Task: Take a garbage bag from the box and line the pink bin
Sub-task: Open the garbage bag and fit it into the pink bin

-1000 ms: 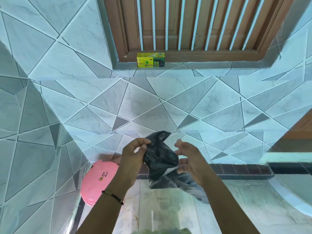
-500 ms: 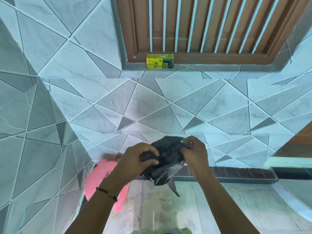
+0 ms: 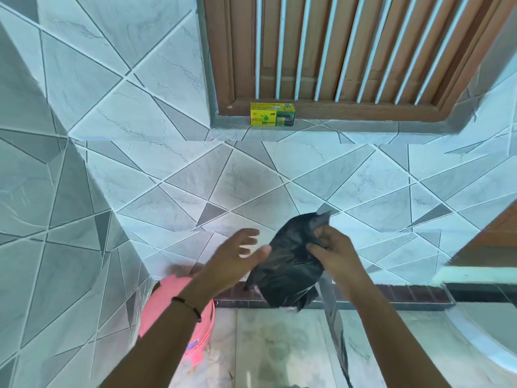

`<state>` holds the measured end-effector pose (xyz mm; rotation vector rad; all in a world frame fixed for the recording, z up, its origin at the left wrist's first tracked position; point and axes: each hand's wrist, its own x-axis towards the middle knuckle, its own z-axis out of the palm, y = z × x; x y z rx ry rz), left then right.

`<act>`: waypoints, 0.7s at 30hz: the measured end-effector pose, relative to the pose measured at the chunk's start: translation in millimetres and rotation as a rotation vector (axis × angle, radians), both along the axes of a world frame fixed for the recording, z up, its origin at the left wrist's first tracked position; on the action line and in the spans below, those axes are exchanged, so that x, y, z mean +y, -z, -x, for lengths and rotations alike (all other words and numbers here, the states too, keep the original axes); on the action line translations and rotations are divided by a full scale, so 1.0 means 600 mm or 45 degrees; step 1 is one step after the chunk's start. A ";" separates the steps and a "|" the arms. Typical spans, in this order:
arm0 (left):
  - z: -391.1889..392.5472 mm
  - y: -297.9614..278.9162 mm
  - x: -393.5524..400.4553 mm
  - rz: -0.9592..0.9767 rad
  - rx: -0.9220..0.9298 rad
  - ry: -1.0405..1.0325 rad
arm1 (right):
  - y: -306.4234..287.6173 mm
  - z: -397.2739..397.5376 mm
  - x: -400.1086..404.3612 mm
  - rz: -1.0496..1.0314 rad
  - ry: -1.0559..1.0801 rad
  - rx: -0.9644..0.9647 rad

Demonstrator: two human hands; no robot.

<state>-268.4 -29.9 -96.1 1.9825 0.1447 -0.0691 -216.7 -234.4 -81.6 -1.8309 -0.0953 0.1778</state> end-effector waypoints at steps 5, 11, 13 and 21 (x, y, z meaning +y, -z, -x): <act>-0.007 0.015 -0.042 -0.099 -0.091 0.013 | -0.006 0.007 0.017 0.113 -0.069 0.011; -0.003 0.027 0.033 -0.217 -0.195 -0.447 | -0.007 -0.004 -0.040 0.863 0.022 -0.425; -0.007 0.025 0.064 -0.217 -0.102 -0.573 | 0.002 -0.001 -0.040 1.229 -0.072 -0.439; 0.008 0.051 0.110 -0.821 0.379 -0.338 | -0.024 -0.017 -0.029 0.580 0.185 -0.250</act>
